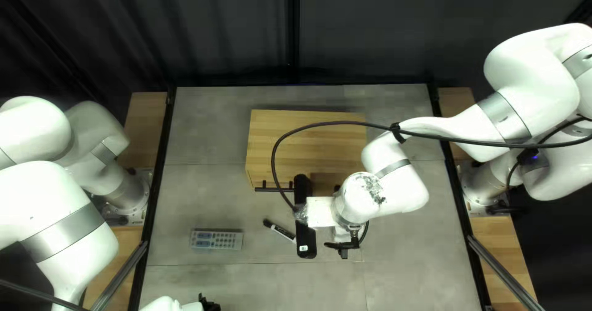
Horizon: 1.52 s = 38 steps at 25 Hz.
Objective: Open drawers and place objects into drawer and close
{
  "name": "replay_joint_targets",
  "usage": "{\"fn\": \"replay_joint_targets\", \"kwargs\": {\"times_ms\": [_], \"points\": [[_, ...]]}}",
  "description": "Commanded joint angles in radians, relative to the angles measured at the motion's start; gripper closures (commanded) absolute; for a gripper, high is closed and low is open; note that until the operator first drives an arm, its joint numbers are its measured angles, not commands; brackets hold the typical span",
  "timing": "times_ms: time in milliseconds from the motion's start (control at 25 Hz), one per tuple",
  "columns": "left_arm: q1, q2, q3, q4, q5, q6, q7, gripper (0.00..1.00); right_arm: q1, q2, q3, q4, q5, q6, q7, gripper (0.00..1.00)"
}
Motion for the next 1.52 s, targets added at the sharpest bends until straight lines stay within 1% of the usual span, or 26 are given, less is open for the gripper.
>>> {"fn": "replay_joint_targets", "kwargs": {"times_ms": [40, 760, 960, 1040, 1080, 1280, 1520], "points": [[0.0, 0.0, 0.0, 0.0, 0.0, 0.0, 0.0, 0.0, 0.003, 0.001, 0.001, 0.006, -0.003, 0.007, 0.003, 0.0], [0.0, 0.0, 0.0, 0.0, 0.0, 0.0, 0.0, 0.0, 0.023, 0.016, 0.01, 0.043, -0.023, 0.038, 0.034, 0.0], [0.0, 0.0, 0.0, 0.0, 0.0, 0.0, 0.0, 0.0, 0.026, -0.001, 0.012, 0.066, -0.024, 0.079, 0.036, 0.0], [0.0, 0.0, 0.0, 0.0, 0.0, 0.0, 0.0, 0.0, 0.021, -0.021, 0.009, 0.053, -0.021, 0.085, 0.033, 0.0], [0.0, 0.0, 0.0, 0.0, 0.0, 0.0, 0.0, 0.0, 0.014, -0.038, 0.005, 0.028, -0.013, 0.072, 0.024, 0.0], [0.0, 0.0, 0.0, 0.0, 0.0, 0.0, 0.0, 0.0, -0.006, -0.072, -0.008, -0.031, 0.017, 0.04, 0.004, 0.0], [0.0, 0.0, 0.0, 0.0, 0.0, 0.0, 0.0, 0.0, -0.022, -0.055, -0.016, -0.071, 0.053, -0.03, -0.027, 0.0]]}}
